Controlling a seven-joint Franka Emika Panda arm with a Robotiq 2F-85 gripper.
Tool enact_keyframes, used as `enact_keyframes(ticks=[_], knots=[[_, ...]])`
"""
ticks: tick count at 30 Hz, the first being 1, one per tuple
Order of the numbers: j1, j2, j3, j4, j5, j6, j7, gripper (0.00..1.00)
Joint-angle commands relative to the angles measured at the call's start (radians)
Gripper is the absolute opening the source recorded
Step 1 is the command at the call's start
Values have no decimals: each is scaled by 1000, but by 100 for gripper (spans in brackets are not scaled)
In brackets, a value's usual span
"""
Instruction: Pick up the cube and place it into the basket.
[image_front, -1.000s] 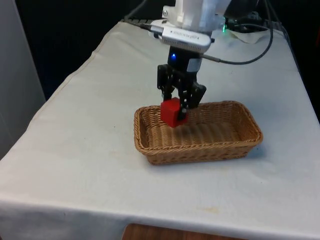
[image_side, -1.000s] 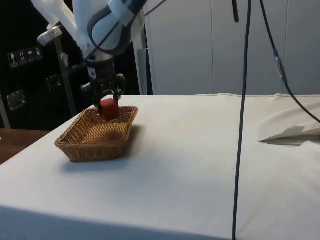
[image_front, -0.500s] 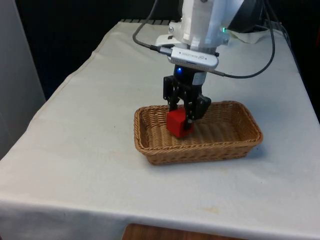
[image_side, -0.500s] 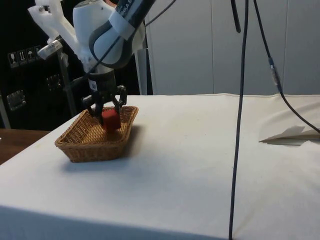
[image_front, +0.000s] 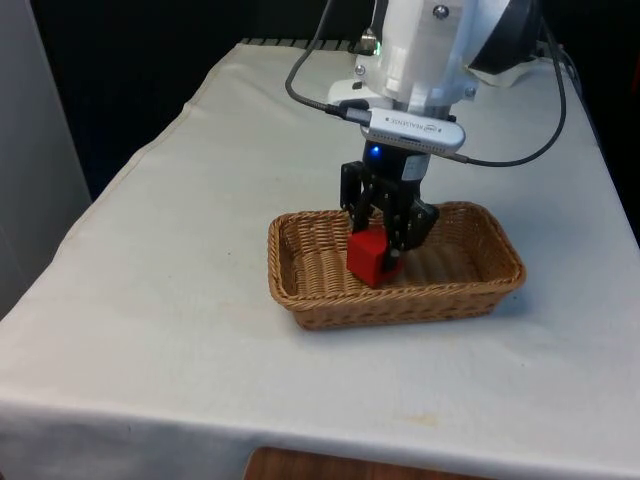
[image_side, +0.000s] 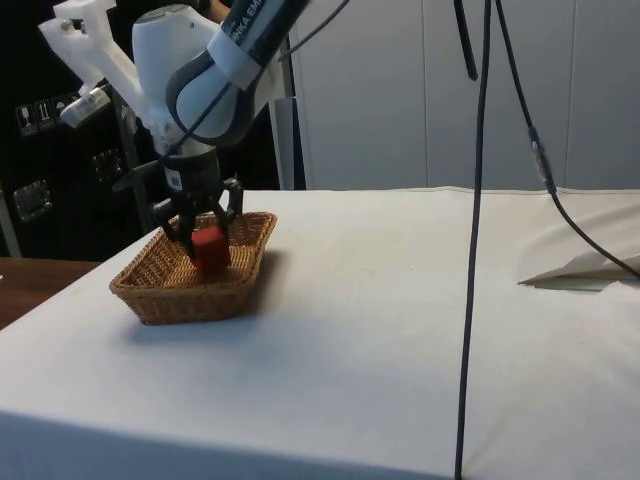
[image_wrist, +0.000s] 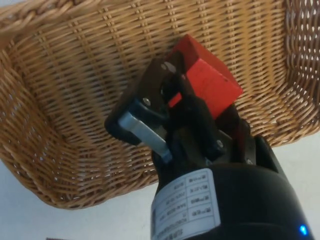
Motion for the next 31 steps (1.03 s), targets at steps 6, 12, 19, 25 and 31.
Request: enact_keyframes(ticks=[6,12,19,25,31], knots=[[-1,2,0,3,1,-2,0,43],[-1,2,1,3,1,-2,0,100],[-1,-2,-1,4,0,-5,0,100],[5,-36,-10,10,-3,-33,6,100],[1,-66,-7,15,-5,-63,2,100]])
